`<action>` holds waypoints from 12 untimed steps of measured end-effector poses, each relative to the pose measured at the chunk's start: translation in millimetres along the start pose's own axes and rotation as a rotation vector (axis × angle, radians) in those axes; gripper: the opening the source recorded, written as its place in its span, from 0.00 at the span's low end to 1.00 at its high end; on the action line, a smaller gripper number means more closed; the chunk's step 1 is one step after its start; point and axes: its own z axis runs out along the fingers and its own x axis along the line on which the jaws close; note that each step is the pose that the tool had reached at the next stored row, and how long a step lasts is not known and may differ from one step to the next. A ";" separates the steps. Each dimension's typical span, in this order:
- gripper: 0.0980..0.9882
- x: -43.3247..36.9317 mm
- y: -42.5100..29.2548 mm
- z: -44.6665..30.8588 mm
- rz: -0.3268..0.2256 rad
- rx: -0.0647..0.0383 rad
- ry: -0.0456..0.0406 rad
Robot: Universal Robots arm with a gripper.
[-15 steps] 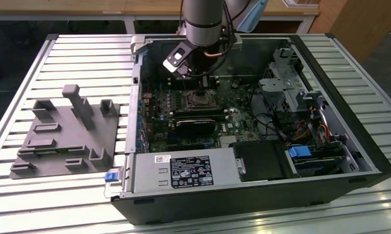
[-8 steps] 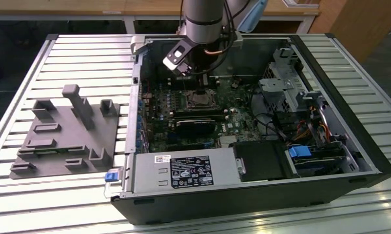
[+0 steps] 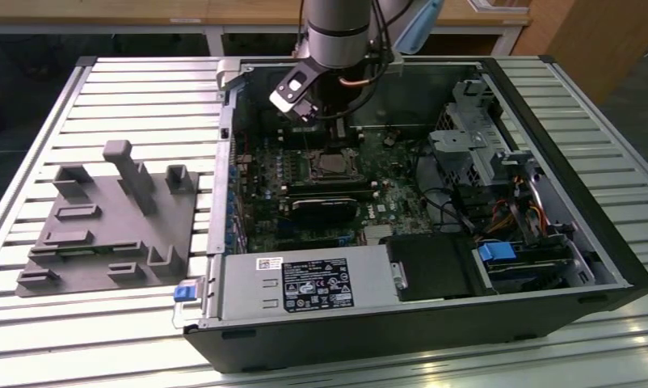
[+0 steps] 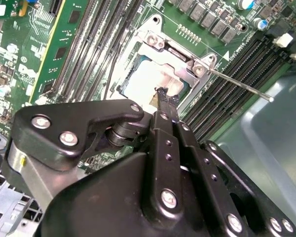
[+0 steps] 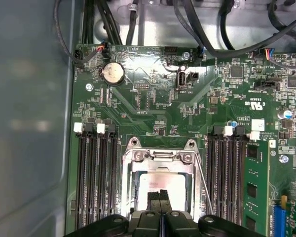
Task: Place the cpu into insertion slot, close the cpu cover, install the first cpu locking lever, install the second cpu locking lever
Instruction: 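Install the first cpu locking lever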
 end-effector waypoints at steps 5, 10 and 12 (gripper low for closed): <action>0.01 0.0 0.4 -7.0 0.000 0.000 0.0002; 0.01 -0.1 0.9 -18.3 0.000 0.000 0.0006; 0.01 -0.1 1.1 -23.1 0.000 0.000 0.0010</action>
